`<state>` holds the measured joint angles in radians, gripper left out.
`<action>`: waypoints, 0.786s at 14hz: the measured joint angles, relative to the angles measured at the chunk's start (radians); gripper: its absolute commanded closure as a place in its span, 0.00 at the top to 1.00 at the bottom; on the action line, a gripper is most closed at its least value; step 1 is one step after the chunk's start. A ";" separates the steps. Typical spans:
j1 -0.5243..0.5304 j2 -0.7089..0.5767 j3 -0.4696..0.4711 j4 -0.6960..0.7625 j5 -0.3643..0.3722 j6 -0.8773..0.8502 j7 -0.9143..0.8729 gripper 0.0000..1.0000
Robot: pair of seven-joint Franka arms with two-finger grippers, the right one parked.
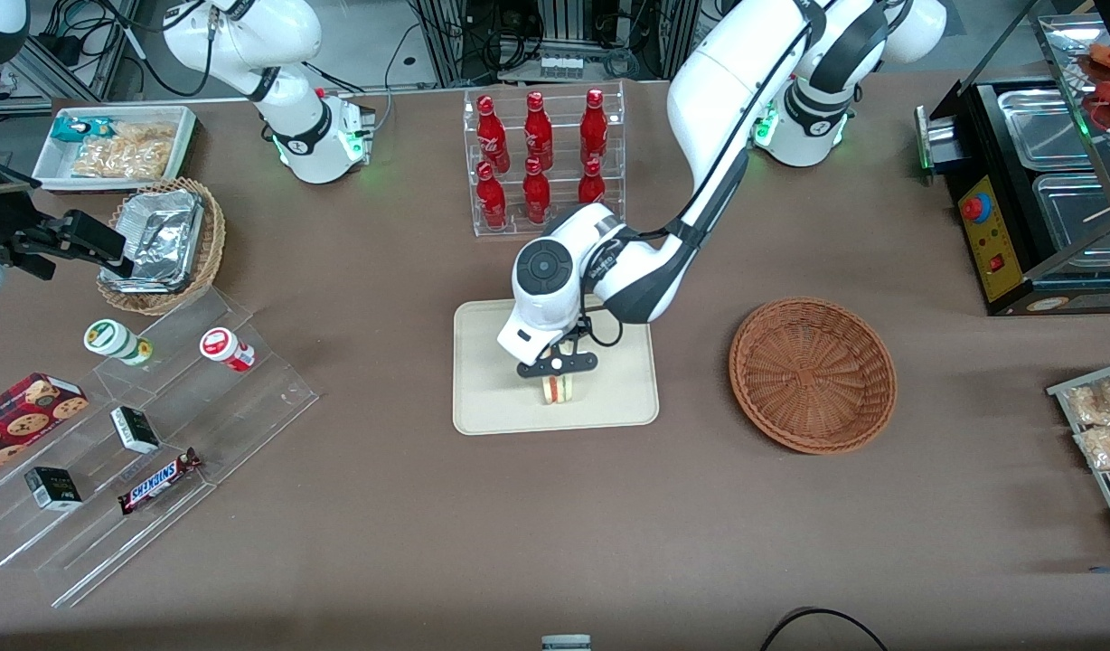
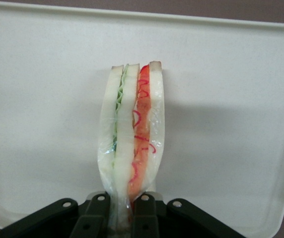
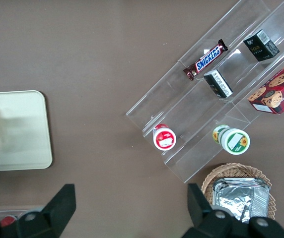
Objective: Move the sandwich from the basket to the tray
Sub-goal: 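Lower the sandwich onto the tray with the left gripper, then open the left gripper and raise it off the sandwich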
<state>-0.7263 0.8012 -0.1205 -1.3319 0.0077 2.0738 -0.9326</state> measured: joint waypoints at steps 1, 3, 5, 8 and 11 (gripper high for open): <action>-0.004 0.003 -0.001 0.000 0.000 0.000 0.000 0.02; -0.012 0.014 -0.002 0.000 0.000 0.000 -0.001 0.25; -0.014 0.025 -0.002 0.000 0.000 0.000 -0.002 1.00; -0.013 0.025 -0.002 0.010 -0.001 0.000 -0.002 1.00; -0.013 0.003 0.000 0.042 -0.001 -0.001 -0.003 1.00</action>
<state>-0.7390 0.8044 -0.1206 -1.2903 0.0071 2.0732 -0.9361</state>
